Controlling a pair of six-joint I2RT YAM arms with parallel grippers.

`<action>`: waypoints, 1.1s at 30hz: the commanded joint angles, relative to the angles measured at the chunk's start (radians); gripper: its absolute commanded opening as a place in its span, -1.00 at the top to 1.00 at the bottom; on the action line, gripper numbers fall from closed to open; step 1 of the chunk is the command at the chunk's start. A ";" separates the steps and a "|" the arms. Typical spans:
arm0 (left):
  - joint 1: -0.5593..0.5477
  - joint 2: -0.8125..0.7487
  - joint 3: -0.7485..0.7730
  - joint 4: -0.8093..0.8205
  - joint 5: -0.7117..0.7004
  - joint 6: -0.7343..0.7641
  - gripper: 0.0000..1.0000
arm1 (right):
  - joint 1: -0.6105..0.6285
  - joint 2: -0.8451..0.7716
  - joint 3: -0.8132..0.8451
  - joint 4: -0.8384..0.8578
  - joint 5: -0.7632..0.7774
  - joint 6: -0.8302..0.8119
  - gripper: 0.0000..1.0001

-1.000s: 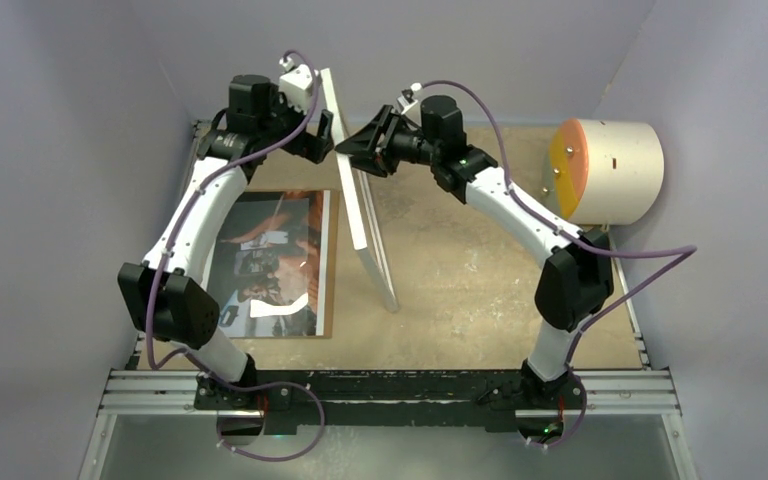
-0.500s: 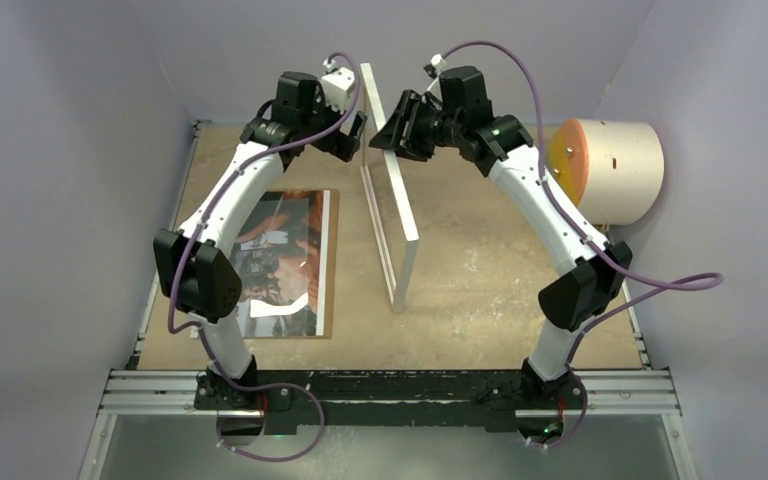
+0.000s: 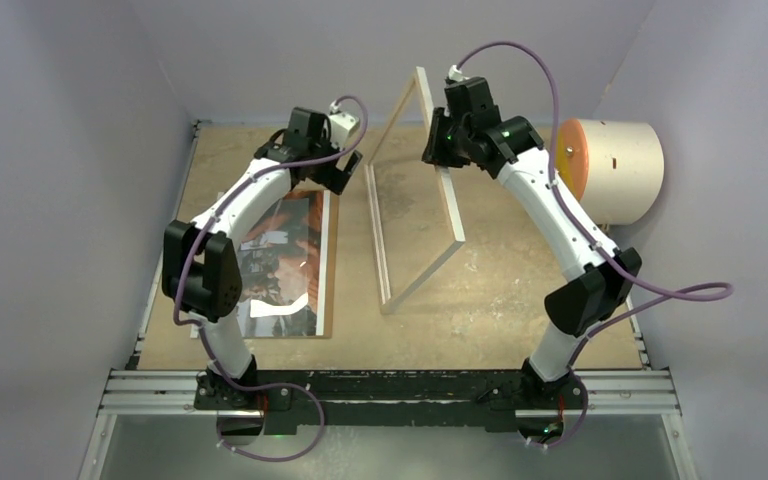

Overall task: Put the photo into the frame
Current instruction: Turn over the photo frame at the center of the board.

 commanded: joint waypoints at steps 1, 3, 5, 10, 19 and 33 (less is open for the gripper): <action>-0.001 -0.024 -0.089 0.055 -0.071 0.061 -1.00 | -0.006 -0.028 -0.051 -0.112 0.167 -0.074 0.93; 0.000 -0.017 -0.120 0.059 -0.076 0.078 -1.00 | -0.011 -0.016 -0.079 -0.136 0.171 -0.093 1.00; 0.001 -0.010 -0.147 0.063 -0.079 0.096 -1.00 | -0.013 -0.008 -0.115 -0.143 0.168 -0.112 1.00; 0.020 0.010 -0.192 0.078 -0.086 0.123 -1.00 | -0.011 0.015 -0.193 -0.130 0.167 -0.125 1.00; 0.102 0.021 -0.234 0.090 -0.074 0.154 -0.99 | -0.011 0.035 -0.309 -0.055 0.180 -0.127 1.00; 0.131 0.017 -0.361 0.155 -0.160 0.222 -0.99 | -0.008 0.148 -0.452 0.081 0.176 -0.057 1.00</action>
